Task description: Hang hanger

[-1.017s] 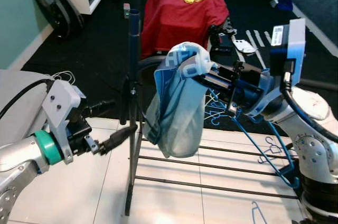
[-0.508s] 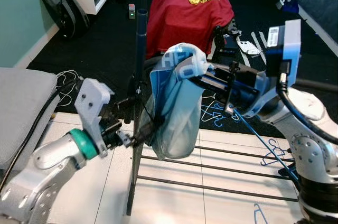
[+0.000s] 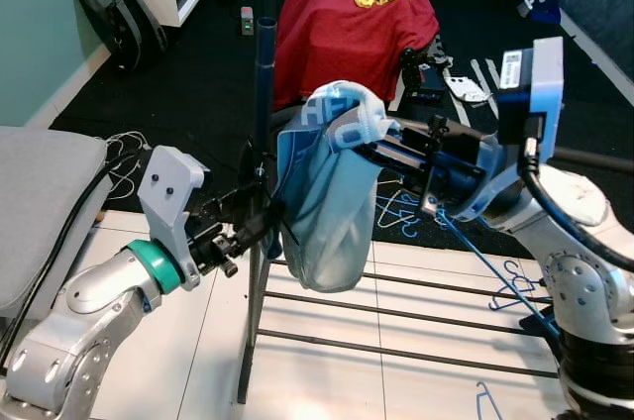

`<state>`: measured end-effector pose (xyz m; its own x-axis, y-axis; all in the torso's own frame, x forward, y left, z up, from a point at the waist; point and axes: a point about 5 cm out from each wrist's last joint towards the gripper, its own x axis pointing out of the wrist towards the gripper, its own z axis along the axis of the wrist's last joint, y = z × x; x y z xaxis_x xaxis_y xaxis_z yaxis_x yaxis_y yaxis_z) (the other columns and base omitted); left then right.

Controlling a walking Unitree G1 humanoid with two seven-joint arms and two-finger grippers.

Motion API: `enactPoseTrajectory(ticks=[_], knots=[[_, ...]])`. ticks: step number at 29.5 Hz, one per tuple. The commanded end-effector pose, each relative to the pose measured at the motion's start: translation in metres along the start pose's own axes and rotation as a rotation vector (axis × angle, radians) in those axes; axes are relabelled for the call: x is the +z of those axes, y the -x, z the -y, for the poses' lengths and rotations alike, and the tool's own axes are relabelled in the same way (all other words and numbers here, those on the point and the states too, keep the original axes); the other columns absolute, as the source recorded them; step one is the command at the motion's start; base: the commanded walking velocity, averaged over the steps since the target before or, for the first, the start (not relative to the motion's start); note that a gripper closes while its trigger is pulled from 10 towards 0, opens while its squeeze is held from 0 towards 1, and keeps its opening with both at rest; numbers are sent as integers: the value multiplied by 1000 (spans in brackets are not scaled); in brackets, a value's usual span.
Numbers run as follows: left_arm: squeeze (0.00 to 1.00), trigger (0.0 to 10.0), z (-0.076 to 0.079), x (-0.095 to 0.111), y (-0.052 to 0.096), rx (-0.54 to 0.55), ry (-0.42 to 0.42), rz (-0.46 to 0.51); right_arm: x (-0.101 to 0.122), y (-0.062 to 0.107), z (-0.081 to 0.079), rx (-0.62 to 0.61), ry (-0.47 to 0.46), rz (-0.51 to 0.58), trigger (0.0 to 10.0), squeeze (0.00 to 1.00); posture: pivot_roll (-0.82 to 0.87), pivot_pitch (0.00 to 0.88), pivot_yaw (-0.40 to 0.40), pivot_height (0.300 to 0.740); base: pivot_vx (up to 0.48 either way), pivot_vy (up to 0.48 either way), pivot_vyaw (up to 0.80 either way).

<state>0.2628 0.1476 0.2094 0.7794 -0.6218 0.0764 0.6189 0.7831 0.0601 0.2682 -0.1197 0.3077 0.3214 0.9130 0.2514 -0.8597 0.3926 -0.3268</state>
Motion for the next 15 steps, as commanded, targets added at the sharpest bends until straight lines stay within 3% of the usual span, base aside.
enactPoseTrajectory(ticks=[1,14,15], knots=[[0,0,-2,-5,0,26,-5,-16,4,-1,-3,15,15,17,0,0,26,35,32,740,0,0,0],[0,0,-17,-1,-5,158,-10,14,5,-2,-2,2,17,21,0,0,25,35,40,740,0,0,0],[0,0,-34,13,-4,237,-23,71,3,0,-2,-15,10,14,0,0,28,36,41,740,0,0,0]])
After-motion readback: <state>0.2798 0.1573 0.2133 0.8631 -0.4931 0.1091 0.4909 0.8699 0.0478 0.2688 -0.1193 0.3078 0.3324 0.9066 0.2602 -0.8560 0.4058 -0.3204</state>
